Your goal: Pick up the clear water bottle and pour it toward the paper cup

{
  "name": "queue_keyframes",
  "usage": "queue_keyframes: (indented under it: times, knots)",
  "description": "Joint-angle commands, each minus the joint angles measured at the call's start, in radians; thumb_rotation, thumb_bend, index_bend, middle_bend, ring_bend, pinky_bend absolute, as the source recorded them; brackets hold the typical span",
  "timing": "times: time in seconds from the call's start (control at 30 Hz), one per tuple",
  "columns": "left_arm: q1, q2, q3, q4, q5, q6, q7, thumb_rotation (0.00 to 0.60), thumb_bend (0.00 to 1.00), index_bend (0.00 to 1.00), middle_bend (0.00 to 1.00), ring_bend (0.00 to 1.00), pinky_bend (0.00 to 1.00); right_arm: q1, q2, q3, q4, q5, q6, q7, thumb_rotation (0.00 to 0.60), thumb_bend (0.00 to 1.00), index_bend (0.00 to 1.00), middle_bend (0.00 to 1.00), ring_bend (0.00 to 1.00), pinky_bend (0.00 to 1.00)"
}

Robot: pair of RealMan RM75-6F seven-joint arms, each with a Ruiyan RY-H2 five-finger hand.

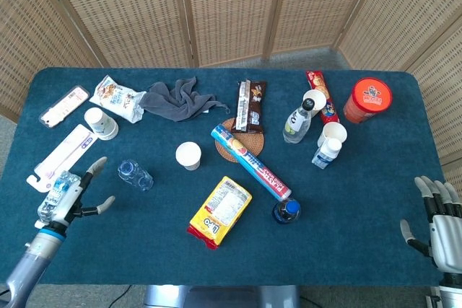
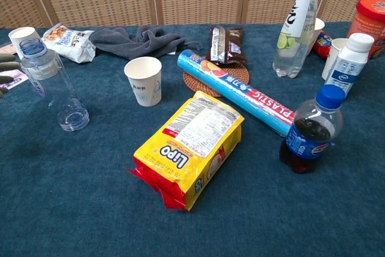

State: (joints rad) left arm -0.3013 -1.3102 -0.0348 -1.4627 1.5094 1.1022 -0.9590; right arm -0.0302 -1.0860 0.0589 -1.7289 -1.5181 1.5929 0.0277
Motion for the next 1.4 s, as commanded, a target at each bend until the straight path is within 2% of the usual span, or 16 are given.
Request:
queue_keyframes:
  times: [0.03,0.3,0.5,0.57,0.67,0.8,0.97,1.2,1.27,1.4]
  knots:
    - [-0.026,-0.025,-0.005,0.027,0.009,-0.018,-0.012,0.520,0.37,0.00,0.00,0.00,0.00,-0.003,0.003,0.000,-0.001,-0.001,0.003,0.004,0.600,0.41,0.00,0.04,0.00,0.00]
    - [-0.088,-0.089,-0.008,0.102,0.023,-0.061,-0.069,0.520,0.37,0.00,0.00,0.00,0.00,-0.016,0.018,-0.011,-0.006,-0.024,0.020,0.056,0.600,0.41,0.00,0.04,0.00,0.00]
    - [-0.131,-0.138,0.008,0.182,0.067,-0.070,-0.167,0.521,0.37,0.02,0.01,0.00,0.00,-0.028,0.027,-0.014,-0.013,-0.031,0.038,0.061,0.600,0.41,0.00,0.04,0.00,0.00]
    - [-0.142,-0.157,0.010,0.215,0.074,-0.066,-0.193,0.528,0.37,0.06,0.03,0.00,0.00,-0.032,0.030,-0.015,-0.015,-0.035,0.044,0.068,0.600,0.41,0.00,0.04,0.00,0.00]
    - [-0.153,-0.190,0.007,0.259,0.072,-0.056,-0.215,0.575,0.38,0.19,0.11,0.03,0.00,-0.036,0.038,-0.015,-0.022,-0.039,0.053,0.066,0.600,0.42,0.00,0.04,0.00,0.00]
    - [-0.166,-0.222,0.011,0.299,0.069,-0.057,-0.226,0.600,0.43,0.26,0.16,0.07,0.01,-0.043,0.047,-0.014,-0.032,-0.059,0.076,0.063,0.600,0.41,0.00,0.05,0.00,0.00]
    - [-0.176,-0.267,0.004,0.349,0.052,-0.051,-0.240,0.600,0.48,0.34,0.26,0.17,0.15,-0.051,0.055,-0.018,-0.037,-0.059,0.080,0.080,0.600,0.41,0.00,0.05,0.00,0.00]
    - [-0.169,-0.306,-0.010,0.393,0.027,-0.013,-0.241,0.600,0.51,0.36,0.32,0.27,0.30,-0.061,0.058,-0.020,-0.035,-0.056,0.087,0.087,0.600,0.41,0.00,0.05,0.00,0.00]
    - [-0.166,-0.300,-0.016,0.391,0.023,0.004,-0.218,0.600,0.51,0.36,0.33,0.29,0.36,-0.061,0.060,-0.019,-0.035,-0.056,0.086,0.086,0.600,0.41,0.00,0.05,0.00,0.00]
    - [-0.169,-0.243,-0.021,0.342,0.026,0.023,-0.143,0.600,0.51,0.37,0.34,0.32,0.42,-0.059,0.062,-0.020,-0.039,-0.058,0.080,0.082,0.600,0.41,0.00,0.05,0.00,0.00]
